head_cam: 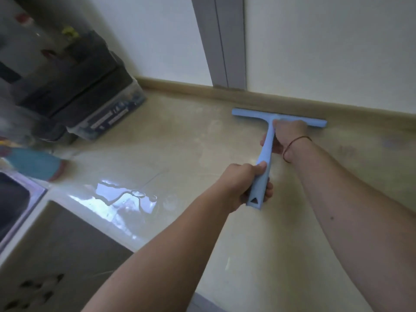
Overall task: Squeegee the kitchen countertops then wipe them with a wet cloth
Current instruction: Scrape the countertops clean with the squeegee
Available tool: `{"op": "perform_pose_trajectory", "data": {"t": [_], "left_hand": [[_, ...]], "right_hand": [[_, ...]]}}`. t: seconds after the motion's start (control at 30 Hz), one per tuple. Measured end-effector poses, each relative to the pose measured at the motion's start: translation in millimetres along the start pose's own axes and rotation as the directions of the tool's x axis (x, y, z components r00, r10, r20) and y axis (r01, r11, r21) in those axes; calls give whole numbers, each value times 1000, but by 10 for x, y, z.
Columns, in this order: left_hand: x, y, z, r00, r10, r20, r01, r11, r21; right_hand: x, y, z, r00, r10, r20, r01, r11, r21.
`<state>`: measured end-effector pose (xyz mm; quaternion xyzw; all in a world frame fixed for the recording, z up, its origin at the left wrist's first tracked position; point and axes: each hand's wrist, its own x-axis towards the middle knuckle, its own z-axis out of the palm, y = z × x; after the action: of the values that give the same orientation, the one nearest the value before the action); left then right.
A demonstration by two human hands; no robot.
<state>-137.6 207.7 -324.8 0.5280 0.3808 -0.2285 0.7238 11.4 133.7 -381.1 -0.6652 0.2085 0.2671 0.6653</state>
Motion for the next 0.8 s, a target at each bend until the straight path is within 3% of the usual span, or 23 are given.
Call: {"op": "perform_pose_trajectory", "data": {"t": [0.33, 0.57, 0.8], "left_hand": [[-748, -1101, -592, 995, -99, 14, 99, 995, 29], [-1486, -1925, -976, 995, -99, -2, 99, 995, 10], [-1914, -2212, -1081, 996, -91, -11, 92, 995, 28]], "right_hand": [[-1096, 962, 183, 998, -21, -65, 11, 987, -163], [-2111, 1668, 289, 999, 6, -53, -15, 985, -173], [-2657, 1873, 289, 998, 27, -54, -36, 984, -174]]}}
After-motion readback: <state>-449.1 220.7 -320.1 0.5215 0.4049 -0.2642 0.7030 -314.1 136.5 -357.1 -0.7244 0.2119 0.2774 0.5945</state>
